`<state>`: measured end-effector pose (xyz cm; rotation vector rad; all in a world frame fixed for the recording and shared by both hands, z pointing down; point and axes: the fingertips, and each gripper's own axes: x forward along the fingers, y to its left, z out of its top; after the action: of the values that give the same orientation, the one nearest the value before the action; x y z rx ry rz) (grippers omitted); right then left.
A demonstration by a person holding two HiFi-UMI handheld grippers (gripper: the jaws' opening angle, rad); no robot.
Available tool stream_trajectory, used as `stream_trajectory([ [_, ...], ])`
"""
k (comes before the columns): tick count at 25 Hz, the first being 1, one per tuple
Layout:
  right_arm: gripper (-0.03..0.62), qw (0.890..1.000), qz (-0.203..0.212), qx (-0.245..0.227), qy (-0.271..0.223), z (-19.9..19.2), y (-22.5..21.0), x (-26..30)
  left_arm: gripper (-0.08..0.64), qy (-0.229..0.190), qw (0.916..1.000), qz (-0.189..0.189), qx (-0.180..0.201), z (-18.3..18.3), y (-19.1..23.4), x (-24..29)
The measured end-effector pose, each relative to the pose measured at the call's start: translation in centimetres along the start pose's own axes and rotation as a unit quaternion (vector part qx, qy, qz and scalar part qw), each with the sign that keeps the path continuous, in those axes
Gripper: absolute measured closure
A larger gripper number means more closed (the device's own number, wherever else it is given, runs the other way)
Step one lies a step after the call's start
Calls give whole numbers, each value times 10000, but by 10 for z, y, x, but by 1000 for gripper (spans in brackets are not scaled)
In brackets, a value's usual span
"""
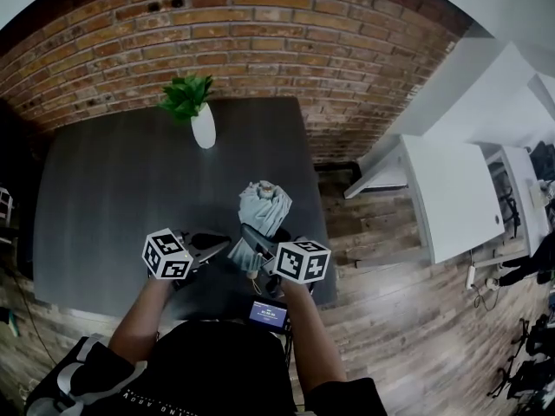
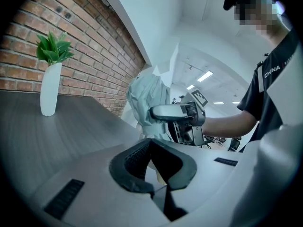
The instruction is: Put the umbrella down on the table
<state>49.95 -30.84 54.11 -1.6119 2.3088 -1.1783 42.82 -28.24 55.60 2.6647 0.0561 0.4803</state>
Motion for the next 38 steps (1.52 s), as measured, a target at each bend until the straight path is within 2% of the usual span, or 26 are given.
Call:
stream_trajectory([
  [4,259,9989,-158,-341,287,18,-10,5,557,35,9999,-129,64,12,2,6],
  [8,259,9925,-303,-918,746,38,-21,14,557,204,9995,-2,250,27,17,11],
  [11,259,9821,-395,-1421,1174,54,-29,27,557,385,9981,170,443,42,34,16],
  [14,259,9672,-518,-1871,1639,64,-42,48,557,523,9967,331,531,57,56,22],
  [17,259,9516,-641,-2139,2112,69,-63,75,557,646,9953,462,547,69,80,31],
  [21,259,9367,-854,-2159,2621,70,-95,112,557,725,9939,780,277,71,119,42],
  [25,259,9254,-1109,-2145,2922,72,-127,143,557,527,9934,1001,-210,73,146,54],
  [33,259,9187,-1227,-1930,3219,58,-161,182,557,591,9899,1128,-623,51,173,71],
  [38,259,9155,-1103,-1990,3318,47,-172,195,557,580,9886,1163,-756,45,185,71],
])
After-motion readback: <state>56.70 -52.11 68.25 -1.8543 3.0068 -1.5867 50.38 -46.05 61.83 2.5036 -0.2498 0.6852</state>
